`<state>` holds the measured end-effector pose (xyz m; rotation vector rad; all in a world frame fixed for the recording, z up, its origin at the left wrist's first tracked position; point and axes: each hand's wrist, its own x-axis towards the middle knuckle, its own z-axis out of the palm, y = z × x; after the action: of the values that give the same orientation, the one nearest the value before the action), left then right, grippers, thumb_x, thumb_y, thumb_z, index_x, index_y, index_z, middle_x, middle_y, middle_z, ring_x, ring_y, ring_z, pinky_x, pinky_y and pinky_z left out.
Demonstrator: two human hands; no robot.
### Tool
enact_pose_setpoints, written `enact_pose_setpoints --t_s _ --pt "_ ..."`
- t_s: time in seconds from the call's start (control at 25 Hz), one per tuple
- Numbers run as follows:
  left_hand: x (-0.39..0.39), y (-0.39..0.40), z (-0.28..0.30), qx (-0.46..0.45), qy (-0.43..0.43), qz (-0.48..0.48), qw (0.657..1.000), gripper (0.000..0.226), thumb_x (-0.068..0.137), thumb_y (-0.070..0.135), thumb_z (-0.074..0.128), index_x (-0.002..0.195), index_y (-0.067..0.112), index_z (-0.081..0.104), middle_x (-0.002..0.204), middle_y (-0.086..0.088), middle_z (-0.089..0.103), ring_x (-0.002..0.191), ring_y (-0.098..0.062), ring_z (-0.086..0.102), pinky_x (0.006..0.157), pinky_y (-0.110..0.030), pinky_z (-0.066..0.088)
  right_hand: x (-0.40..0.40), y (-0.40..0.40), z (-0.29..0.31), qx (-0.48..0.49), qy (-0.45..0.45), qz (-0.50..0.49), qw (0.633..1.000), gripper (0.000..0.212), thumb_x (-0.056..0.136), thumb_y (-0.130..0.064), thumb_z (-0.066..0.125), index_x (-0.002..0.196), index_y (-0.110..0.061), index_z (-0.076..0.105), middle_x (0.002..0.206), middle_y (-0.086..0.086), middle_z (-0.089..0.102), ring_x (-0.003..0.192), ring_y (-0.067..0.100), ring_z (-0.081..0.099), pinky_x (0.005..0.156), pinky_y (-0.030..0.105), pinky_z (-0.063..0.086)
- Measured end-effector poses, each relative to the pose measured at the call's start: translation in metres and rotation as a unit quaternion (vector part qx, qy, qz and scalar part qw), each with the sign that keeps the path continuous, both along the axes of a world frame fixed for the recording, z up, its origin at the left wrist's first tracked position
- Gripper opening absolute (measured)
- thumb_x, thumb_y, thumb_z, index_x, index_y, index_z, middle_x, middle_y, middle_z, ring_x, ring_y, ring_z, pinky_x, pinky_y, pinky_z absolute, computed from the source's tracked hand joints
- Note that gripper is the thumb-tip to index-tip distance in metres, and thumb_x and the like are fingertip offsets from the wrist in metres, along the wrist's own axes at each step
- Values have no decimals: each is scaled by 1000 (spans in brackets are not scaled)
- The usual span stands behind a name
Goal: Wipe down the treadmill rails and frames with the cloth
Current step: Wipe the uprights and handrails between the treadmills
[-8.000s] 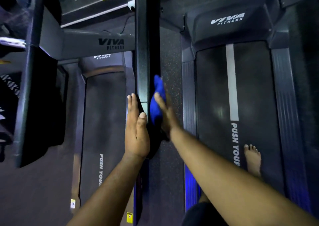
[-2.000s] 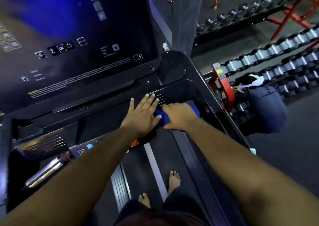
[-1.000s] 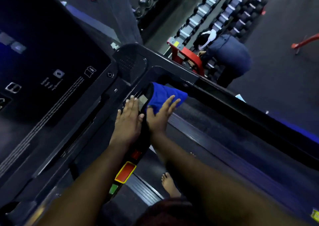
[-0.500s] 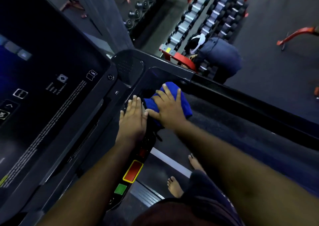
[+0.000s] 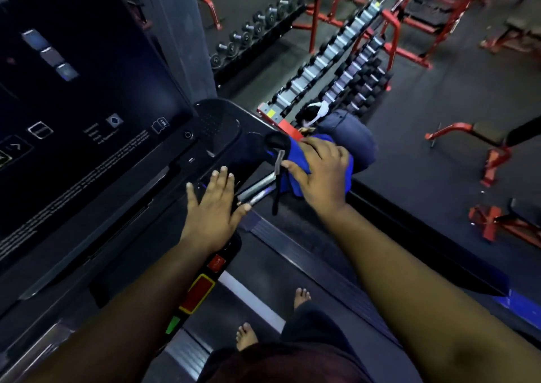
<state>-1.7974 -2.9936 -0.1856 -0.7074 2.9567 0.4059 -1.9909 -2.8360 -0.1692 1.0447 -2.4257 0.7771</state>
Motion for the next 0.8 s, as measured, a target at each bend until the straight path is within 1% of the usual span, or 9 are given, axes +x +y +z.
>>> enact_pose_setpoints --t_s 0.08,0.12,0.16,0.2,0.28,0.4,0.56,0.68,0.8 --pt "-17 11 6 -33 0 -28 999 81 97 64 22 159 15 2 167 1 -10 153 -13 -11 116 -60 -13 -31 22 -10 168 -23 -17 985 61 94 -63 45 144 -29 47 147 3 48 130 27 44 105 54 35" --pt "-30 17 7 -37 -7 -40 998 82 97 64 24 159 16 2 167 1 -9 153 -13 -10 117 -61 -12 -42 28 -22 273 -53 -16 960 68 95 -63 41 153 -29 32 156 7 37 136 31 39 107 57 34" --pt "-46 23 5 -38 -21 -51 998 84 96 65 24 159 16 1 167 2 -9 153 -13 -9 118 -62 -10 -51 30 -36 349 -78 -6 934 73 96 -63 38 157 -27 19 161 10 27 139 34 35 106 58 36" --pt "-65 30 1 -41 -38 -60 997 85 95 67 24 159 16 0 167 1 -10 154 -13 -9 119 -63 -9 -62 27 -47 384 -94 9 918 77 97 -61 38 159 -25 10 163 12 21 141 35 33 104 58 39" --pt "-97 34 -9 -63 -76 -84 992 88 93 70 20 159 16 -5 167 1 -13 153 -13 -11 118 -64 -10 -75 9 -53 398 -104 42 911 79 98 -57 40 159 -25 1 165 12 13 143 36 30 98 57 44" --pt "-124 35 -27 -83 -134 -90 983 91 94 72 22 158 15 -9 166 1 -16 153 -13 -14 117 -65 -9 -85 11 -42 391 -117 98 908 75 99 -52 43 157 -35 -1 167 6 8 142 35 31 93 58 45" --pt "-128 35 -40 -81 -125 -73 986 100 91 76 28 155 15 -17 165 1 -22 152 -15 -18 120 -61 -5 -85 62 -44 398 -126 113 902 73 99 -55 38 156 -39 -3 167 1 2 144 32 26 93 58 46" --pt "-132 30 -38 -37 -114 -67 991 105 89 75 36 154 16 -23 163 1 -27 152 -16 -19 122 -58 -2 -99 7 -48 379 -137 122 907 75 99 -61 33 157 -35 -7 168 4 1 144 36 28 94 57 48" --pt "-135 23 -37 6 -114 -62 992 107 89 70 47 154 21 -23 163 0 -29 152 -18 -18 122 -58 1 -99 -35 -47 384 -128 139 904 72 99 -58 34 157 -38 -3 167 6 6 130 40 41 87 54 49"
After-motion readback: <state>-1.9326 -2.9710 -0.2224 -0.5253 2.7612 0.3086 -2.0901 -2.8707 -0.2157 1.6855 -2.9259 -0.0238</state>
